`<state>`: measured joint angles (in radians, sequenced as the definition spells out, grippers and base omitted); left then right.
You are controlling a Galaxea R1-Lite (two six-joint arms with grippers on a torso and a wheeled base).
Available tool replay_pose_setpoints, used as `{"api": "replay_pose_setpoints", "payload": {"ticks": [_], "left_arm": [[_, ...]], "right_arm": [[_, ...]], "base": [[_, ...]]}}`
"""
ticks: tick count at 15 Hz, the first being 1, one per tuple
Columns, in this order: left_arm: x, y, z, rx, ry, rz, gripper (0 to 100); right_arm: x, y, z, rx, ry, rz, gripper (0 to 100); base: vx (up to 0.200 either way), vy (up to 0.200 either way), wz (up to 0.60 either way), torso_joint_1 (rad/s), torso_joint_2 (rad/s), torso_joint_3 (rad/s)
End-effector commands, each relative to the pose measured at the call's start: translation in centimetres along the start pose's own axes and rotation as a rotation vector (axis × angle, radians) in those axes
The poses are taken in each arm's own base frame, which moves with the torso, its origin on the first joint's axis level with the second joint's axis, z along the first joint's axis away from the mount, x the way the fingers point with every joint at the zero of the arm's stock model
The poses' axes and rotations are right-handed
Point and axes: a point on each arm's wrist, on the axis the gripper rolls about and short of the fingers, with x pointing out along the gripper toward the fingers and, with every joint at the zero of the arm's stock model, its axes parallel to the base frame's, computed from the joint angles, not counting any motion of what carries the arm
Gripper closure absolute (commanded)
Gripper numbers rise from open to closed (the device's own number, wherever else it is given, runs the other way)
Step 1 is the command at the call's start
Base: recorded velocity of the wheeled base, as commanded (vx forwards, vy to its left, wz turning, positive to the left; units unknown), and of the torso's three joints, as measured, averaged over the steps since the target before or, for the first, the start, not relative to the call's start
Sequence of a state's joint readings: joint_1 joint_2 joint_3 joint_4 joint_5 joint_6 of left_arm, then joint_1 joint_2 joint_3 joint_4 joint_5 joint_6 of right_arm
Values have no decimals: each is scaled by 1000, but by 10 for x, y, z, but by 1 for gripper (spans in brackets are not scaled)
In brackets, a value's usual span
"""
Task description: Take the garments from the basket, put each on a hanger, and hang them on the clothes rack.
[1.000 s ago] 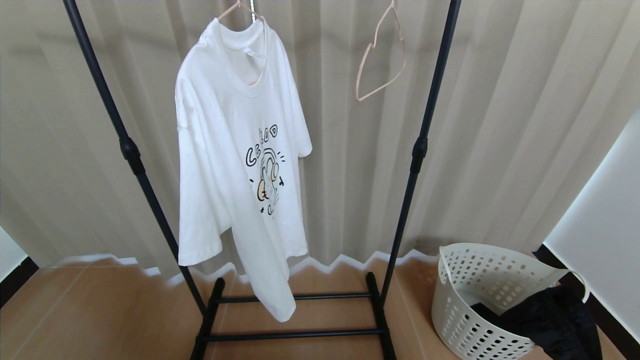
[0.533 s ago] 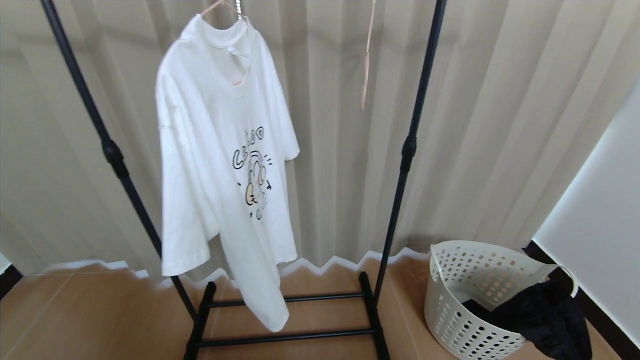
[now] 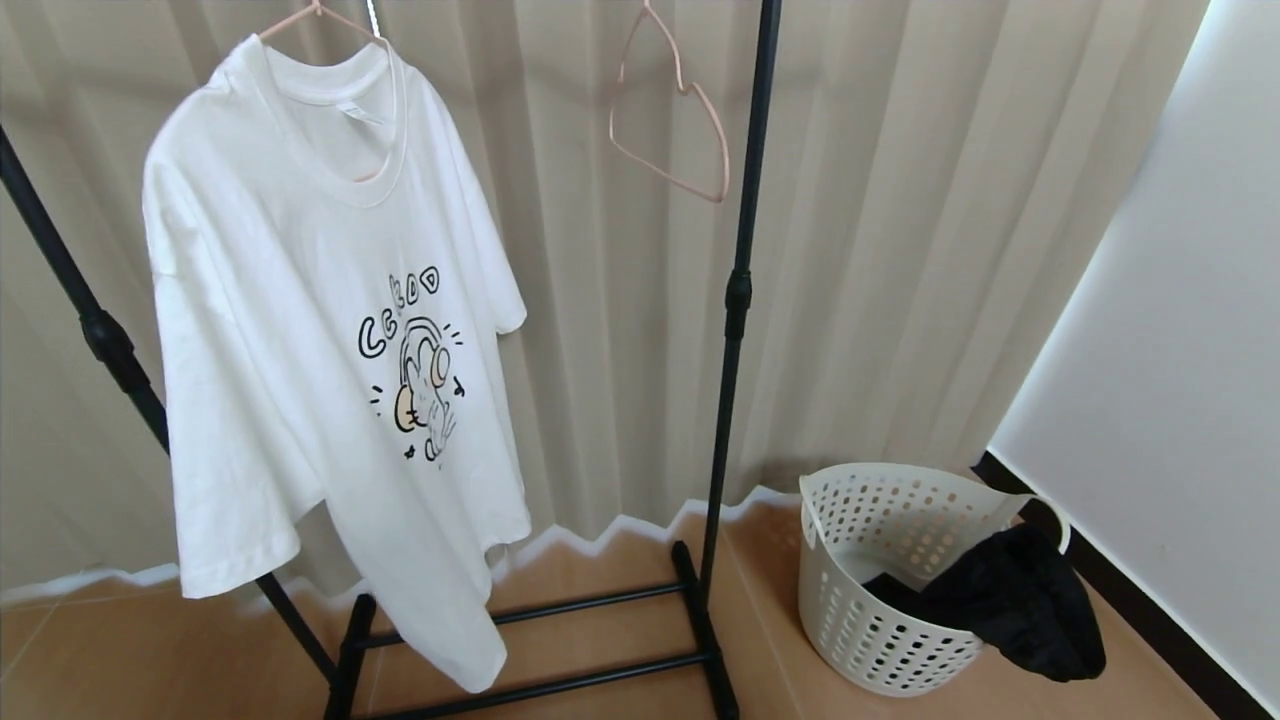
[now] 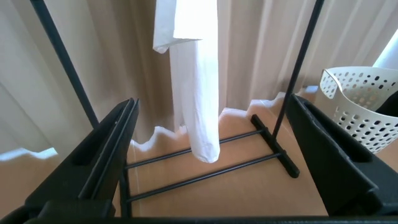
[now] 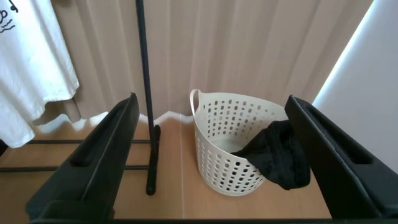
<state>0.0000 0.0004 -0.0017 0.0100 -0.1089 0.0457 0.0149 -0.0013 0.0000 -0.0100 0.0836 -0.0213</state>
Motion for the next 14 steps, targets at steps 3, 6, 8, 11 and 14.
{"api": "replay_pose_setpoints", "payload": {"ticks": [3,6,8,11,14], "left_arm": [[0,0,0,0,0,0,0],[0,0,0,0,-1,0,0],[0,0,0,-1,0,0,0],[0,0,0,-1,-1,0,0],[0,0,0,-1,-1,2,0]], "right_arm": [[0,0,0,0,1,1,0],[0,0,0,0,1,1,0],[0,0,0,0,1,1,0],[0,0,0,0,1,1,0],[0,0,0,0,1,1,0]], "base": [[133,-200,0,2,2,4],[200,-200,0,2,2,4],[200,-100,0,2,2,2],[0,0,0,0,0,0],[0,0,-600,2,7,2]]}}
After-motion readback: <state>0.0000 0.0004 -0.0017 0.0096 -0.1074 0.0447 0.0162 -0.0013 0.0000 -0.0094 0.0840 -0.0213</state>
